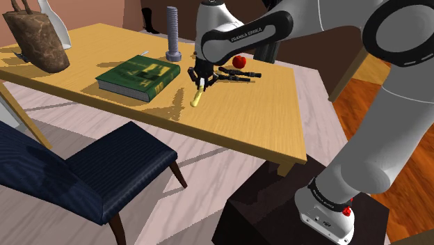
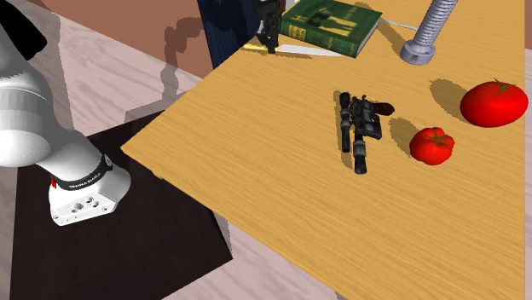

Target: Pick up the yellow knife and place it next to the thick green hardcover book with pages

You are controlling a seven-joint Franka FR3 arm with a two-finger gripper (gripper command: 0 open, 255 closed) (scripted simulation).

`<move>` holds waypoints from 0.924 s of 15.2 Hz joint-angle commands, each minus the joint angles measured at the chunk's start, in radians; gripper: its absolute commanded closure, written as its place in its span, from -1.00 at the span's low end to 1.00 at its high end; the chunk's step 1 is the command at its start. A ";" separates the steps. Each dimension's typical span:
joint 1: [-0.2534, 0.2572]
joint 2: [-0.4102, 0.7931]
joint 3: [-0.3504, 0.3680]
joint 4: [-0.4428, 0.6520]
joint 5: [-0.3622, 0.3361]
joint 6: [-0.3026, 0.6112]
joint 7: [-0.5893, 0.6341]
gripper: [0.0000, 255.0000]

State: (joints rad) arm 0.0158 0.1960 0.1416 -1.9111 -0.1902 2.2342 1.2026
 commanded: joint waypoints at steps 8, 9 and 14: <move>0.002 0.055 -0.007 -0.050 -0.025 0.104 0.025 1.00; 0.003 0.062 -0.008 -0.055 -0.028 0.115 0.028 1.00; 0.003 0.071 -0.010 -0.061 -0.032 0.129 0.032 1.00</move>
State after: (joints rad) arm 0.0191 0.2661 0.1321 -1.9720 -0.2222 2.3629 1.2346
